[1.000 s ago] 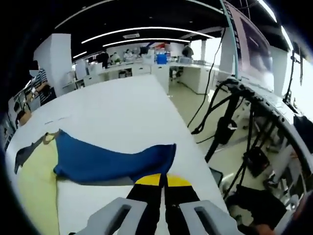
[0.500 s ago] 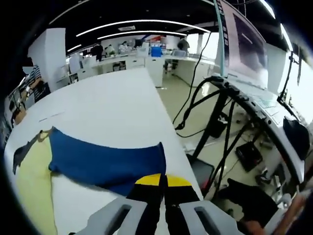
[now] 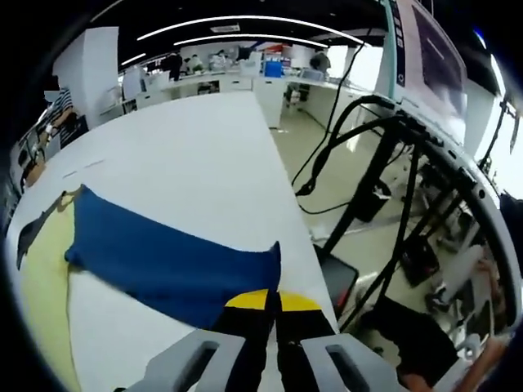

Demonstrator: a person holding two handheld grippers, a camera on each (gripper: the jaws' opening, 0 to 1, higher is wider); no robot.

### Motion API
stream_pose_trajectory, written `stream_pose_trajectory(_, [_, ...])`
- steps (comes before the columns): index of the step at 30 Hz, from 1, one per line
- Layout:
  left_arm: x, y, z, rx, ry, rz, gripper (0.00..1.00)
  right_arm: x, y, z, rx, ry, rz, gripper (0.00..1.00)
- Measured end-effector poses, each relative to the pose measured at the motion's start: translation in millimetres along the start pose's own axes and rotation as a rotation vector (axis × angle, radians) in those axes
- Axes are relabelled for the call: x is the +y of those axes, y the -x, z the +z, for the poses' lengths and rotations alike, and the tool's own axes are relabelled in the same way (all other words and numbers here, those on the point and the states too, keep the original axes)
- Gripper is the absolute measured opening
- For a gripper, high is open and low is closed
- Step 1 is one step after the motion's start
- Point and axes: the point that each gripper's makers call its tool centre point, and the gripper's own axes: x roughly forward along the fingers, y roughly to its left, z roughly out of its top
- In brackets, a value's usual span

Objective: Fold the garment on the visible template until the final outline fits inside the template.

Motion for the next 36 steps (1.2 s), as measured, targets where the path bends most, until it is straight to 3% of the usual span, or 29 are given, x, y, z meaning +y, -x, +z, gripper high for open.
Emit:
stream_pose_trajectory(5, [0.2,0,0.0,0.0,-0.001,0.002,0.91,-1,0,-5.5,0.007,0.006,0.009,0.15])
stream_pose_trajectory(10, [-1.1,0,0.3,-0.001,-0.002,-0.001,0.91,0,9,-18.9,0.026,-0.025,0.019,0.23])
stream_pose_trajectory(14, [-1.8,0,-0.4,0.003,-0.004,-0.002,0.91,2,15,-33.3,0.06,-0.069,0.019,0.2])
stream_pose_trajectory(25, [-1.4,2,-0.7,0.011,-0.015,0.002,0.91,5,15,-46.5,0.086,-0.108,0.02,0.17])
stream_pose_trajectory(36, [-2.7,2,0.5,0.005,-0.027,0.004,0.93,5,13,-44.1,0.075,-0.075,0.018,0.13])
